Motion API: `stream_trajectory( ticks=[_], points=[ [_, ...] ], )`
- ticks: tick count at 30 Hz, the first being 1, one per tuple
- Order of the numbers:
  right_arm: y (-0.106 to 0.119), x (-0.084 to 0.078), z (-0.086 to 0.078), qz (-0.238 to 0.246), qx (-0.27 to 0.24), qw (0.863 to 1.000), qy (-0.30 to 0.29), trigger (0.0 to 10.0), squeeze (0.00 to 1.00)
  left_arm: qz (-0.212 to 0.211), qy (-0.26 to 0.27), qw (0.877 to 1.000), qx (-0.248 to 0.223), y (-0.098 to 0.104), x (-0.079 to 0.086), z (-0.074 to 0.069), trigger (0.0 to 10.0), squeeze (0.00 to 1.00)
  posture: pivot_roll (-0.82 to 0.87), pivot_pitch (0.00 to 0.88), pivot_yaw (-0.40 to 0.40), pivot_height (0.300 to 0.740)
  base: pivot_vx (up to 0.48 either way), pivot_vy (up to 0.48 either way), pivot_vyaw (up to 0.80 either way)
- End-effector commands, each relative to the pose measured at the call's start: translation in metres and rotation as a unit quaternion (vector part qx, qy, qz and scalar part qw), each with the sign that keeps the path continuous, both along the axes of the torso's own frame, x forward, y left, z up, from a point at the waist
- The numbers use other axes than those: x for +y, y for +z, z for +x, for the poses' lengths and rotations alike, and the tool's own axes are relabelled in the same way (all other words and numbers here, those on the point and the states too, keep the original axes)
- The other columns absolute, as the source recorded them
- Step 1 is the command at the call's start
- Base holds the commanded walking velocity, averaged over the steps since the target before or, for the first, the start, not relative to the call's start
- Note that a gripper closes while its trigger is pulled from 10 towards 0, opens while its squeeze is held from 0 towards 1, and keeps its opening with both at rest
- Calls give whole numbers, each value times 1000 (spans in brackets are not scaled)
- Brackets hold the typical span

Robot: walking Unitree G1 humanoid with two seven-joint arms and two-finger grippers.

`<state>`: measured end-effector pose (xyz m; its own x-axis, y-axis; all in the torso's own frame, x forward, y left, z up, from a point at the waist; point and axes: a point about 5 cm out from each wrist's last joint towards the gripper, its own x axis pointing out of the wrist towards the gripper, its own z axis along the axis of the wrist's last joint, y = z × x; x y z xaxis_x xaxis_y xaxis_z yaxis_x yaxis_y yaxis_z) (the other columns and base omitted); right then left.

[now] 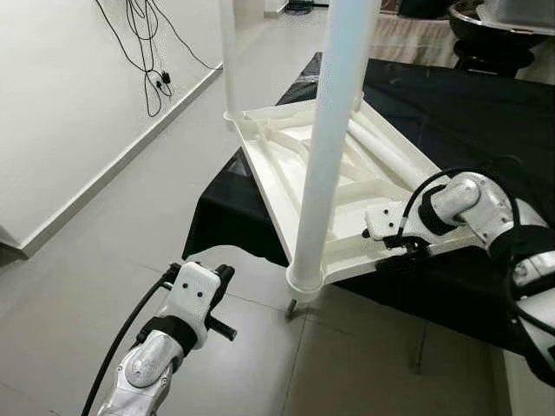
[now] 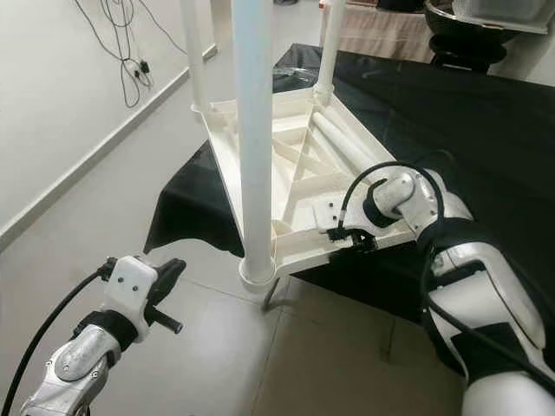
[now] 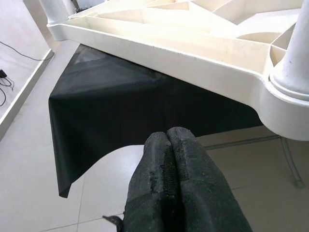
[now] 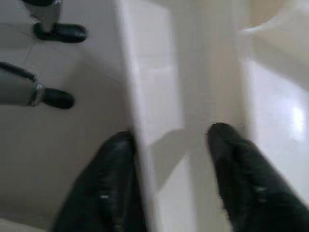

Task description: Building children table

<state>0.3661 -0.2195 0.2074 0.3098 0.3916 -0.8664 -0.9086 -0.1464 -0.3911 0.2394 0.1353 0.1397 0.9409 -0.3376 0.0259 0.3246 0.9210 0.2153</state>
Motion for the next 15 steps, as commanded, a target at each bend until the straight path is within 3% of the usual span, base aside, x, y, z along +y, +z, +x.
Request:
stream_trajectory(
  ticks=[1, 7, 15],
  points=[
    [-10, 4, -2, -12, 12, 1000, 16, 0, 0, 3, 1, 1000, 7, -2, 2, -1, 10000, 0, 112, 180, -5, 740, 0, 0, 0],
    [-13, 4, -5, -22, 26, 999, 30, 0, 0, 2, 2, 1000, 7, -2, 2, 0, 10000, 0, 111, 180, -5, 740, 0, 0, 0],
    [-8, 11, 4, -17, -24, 1000, 12, 0, 0, 1, 3, 1000, 7, -2, 1, 0, 10000, 0, 109, 180, -9, 740, 0, 0, 0]
  ],
)
